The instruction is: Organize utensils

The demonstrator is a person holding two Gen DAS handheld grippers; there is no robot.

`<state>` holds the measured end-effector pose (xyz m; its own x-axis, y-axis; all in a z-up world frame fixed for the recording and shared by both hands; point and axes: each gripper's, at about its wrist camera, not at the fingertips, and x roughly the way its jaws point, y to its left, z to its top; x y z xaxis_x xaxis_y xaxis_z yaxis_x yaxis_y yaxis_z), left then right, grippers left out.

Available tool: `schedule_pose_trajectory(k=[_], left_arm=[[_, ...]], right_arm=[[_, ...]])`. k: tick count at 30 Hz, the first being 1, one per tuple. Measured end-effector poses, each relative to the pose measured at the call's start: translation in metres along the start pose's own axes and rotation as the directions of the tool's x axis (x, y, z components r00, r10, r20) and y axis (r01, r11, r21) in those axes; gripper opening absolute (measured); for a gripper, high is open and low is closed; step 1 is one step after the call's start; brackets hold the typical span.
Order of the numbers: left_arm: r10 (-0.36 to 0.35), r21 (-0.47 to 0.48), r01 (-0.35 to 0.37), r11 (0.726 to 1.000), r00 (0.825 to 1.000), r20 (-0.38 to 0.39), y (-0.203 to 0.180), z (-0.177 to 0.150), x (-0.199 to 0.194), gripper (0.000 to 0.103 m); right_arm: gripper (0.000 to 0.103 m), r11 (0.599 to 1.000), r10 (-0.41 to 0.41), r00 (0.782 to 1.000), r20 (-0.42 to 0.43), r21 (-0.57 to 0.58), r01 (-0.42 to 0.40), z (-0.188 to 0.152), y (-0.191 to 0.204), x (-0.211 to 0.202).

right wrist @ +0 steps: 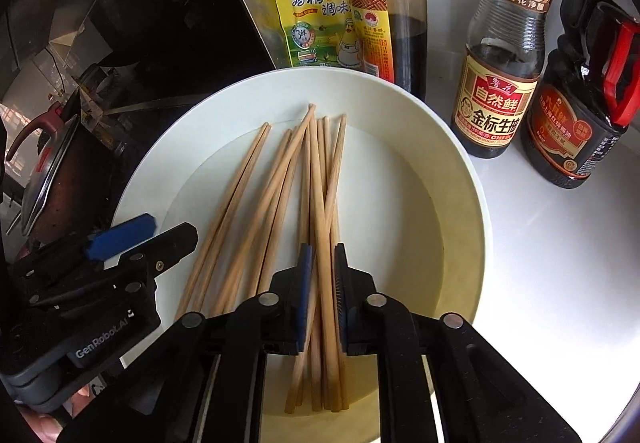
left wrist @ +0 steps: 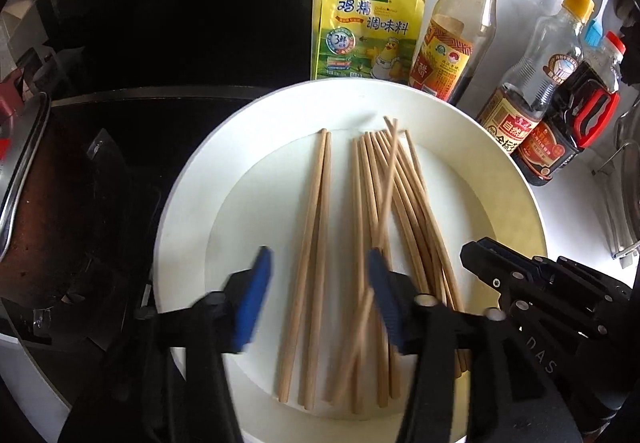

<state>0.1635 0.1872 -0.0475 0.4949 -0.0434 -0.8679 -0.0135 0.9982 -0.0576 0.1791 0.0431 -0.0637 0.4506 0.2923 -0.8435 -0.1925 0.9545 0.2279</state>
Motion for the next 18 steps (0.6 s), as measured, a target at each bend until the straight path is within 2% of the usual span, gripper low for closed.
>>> schedule_pose_trajectory(k=[1, 3, 5, 8, 13, 15, 18], left_arm=[[0.001, -0.011, -0.001, 1.0, 1.0, 0.015, 0.002, 0.0, -0.004, 0.075], [0.004, -0.022, -0.003, 1.0, 1.0, 0.018, 0.005, 0.0, -0.01, 0.077], [0.013, -0.035, -0.012, 0.999, 1.0, 0.007, 0.008, 0.0, -0.012, 0.087], [0.005, -0.048, -0.005, 0.999, 1.0, -0.002, 0.01, -0.002, -0.017, 0.089], [0.006, -0.053, -0.005, 0.999, 1.0, 0.013, 0.01, -0.006, -0.03, 0.094], [0.006, -0.058, -0.004, 0.998, 1.0, 0.022, 0.01, -0.007, -0.035, 0.095], [0.011, -0.066, -0.009, 0.998, 0.999, 0.03, 0.012, -0.009, -0.04, 0.096]], right_arm=[[0.017, 1.0, -0.007, 1.0, 0.009, 0.0, 0.007, 0.0, -0.001, -0.003], [0.019, 1.0, -0.013, 1.0, 0.02, 0.005, 0.013, -0.001, -0.004, -0.008], [0.021, 1.0, -0.026, 0.999, 0.029, 0.005, 0.026, -0.003, -0.006, -0.015], [0.029, 0.999, -0.04, 0.998, 0.046, 0.0, 0.04, -0.006, -0.006, -0.025], [0.036, 0.998, -0.057, 0.997, 0.054, -0.015, 0.057, -0.014, -0.004, -0.039], [0.043, 0.998, -0.058, 0.997, 0.056, -0.012, 0.059, -0.017, -0.003, -0.042], [0.044, 0.998, -0.055, 0.997, 0.059, 0.0, 0.055, -0.02, -0.003, -0.047]])
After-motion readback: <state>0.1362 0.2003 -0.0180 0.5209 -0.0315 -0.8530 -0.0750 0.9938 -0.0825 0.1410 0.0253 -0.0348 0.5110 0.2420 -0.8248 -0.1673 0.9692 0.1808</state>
